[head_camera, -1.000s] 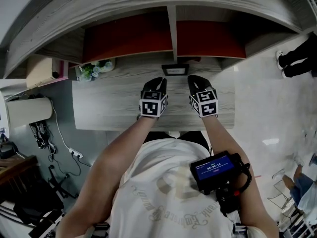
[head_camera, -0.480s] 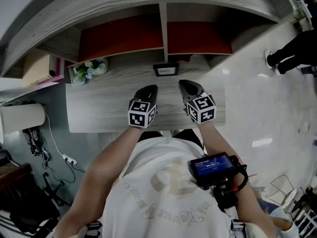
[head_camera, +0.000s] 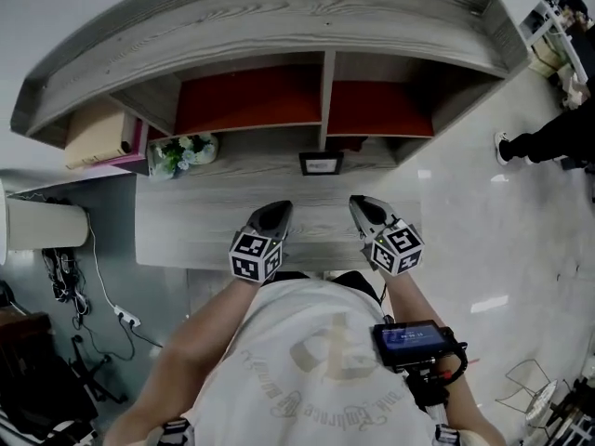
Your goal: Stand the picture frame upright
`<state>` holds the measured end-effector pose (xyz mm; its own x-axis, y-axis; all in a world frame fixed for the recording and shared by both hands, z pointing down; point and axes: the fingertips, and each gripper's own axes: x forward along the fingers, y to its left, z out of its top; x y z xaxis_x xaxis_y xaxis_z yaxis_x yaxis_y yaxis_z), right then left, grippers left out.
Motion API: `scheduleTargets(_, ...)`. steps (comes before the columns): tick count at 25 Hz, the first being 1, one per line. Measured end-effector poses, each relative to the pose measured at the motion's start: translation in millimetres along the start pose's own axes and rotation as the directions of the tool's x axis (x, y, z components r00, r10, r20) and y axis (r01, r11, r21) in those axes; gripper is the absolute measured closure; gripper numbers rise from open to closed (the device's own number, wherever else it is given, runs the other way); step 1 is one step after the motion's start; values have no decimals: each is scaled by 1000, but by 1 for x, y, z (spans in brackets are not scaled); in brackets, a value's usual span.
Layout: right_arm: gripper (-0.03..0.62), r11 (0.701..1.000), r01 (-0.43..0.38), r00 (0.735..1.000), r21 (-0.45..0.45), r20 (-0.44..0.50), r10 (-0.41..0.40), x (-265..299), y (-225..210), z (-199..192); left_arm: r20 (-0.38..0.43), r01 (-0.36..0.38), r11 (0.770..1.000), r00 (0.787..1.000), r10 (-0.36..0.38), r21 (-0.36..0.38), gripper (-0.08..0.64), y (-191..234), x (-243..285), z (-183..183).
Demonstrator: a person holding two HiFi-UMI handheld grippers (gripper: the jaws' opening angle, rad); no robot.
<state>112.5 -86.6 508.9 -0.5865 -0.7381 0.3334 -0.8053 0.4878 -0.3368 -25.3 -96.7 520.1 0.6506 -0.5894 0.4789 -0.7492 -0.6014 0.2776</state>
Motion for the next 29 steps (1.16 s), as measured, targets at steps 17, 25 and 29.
scheduleTargets(17,589,1000,-14,1000,1,-2,14,-33,34,-17,66,27,998,998,-23,-63,558,3,-48,-6)
scheduleTargets(25,589,1000,0,1000,2,12,0,-30,43,-20,75,46,996,996,-41,-74,558,6,-54,-9)
scheduleTargets(29,589,1000,5,1000,3,18,-5,-26,45,-19,77,47,996,996,-41,-74,558,11,-56,-9)
